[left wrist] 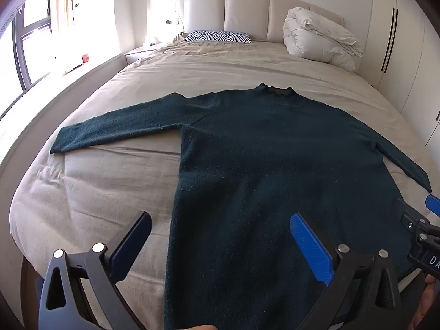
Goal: Fold small clothes
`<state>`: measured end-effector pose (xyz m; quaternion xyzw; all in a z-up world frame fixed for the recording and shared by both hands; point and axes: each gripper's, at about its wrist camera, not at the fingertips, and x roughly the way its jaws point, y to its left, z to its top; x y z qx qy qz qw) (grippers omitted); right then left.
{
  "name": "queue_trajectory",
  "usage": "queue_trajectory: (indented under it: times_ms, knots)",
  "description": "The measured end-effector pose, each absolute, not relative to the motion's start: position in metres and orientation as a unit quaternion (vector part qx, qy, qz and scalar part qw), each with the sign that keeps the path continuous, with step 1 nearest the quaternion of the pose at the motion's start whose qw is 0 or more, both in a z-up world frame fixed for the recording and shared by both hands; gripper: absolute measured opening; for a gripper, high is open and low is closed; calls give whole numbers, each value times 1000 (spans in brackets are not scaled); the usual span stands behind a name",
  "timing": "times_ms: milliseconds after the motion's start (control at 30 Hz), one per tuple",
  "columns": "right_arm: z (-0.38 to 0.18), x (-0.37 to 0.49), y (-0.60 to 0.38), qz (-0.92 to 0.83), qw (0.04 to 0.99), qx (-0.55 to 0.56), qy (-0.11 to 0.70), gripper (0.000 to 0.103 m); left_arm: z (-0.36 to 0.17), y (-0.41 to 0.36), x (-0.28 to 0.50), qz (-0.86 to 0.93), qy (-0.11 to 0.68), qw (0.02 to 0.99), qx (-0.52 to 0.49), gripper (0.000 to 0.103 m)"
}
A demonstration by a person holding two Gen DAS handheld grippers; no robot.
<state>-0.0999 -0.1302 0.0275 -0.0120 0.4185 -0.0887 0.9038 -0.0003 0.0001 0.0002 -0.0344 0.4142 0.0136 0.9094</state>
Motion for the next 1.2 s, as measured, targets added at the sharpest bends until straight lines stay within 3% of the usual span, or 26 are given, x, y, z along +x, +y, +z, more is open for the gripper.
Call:
queue_trajectory:
  times_ms: [1200]
  knots:
    - [21,-101,-127,-87,903,-11,421,103,-4,-1,-3,17,417,909,-24,103]
